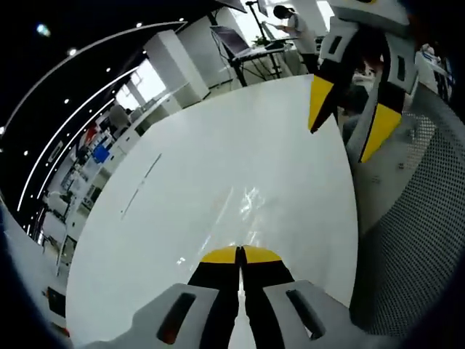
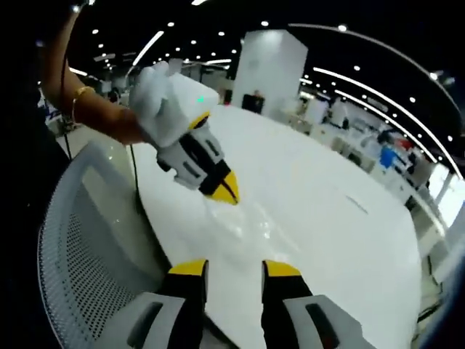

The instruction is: Open the resealable bag by pulling the two sides of the seal apart until the entire bag opening is separated and visibly accessible.

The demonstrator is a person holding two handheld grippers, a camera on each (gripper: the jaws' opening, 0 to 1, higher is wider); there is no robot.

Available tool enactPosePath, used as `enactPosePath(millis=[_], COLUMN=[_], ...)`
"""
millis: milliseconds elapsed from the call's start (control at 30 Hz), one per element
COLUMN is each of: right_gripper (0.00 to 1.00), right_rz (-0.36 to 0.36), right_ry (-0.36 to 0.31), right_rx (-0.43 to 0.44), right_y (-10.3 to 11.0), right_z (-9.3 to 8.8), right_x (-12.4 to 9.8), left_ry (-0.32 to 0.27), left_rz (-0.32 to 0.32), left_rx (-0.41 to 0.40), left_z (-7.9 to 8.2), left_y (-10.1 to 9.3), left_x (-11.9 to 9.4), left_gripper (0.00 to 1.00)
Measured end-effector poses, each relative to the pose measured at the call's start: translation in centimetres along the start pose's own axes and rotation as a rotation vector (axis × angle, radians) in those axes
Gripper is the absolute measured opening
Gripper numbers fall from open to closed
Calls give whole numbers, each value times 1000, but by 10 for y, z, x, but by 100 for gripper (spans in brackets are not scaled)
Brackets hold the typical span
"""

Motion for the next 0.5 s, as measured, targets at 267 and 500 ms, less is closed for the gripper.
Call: enactPosePath(millis=[267,500], right_gripper=[26,26], right_rz=[-67,-84], right_ry=[19,27], right_rx=[144,182], right_y=[-10,-12], right_z=[-15,-19], right_x=[-17,-17], left_ry=[-5,-2], left_rz=[67,131], left_rx=[-31,-40], left_z=[2,3], left_y=[34,57], left_x=[4,3], left_gripper=[0,0])
Point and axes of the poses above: the point that each gripper's makers call its tool centre point, and the gripper's own axes: x roughly forward along the fingers, y roughly to its left, z roughly out of its top, the point moved 7 cm from there along -x, roughly backward along the fingers, and after that the axes turned 14 degrees about -z, right-handed, at the moved point
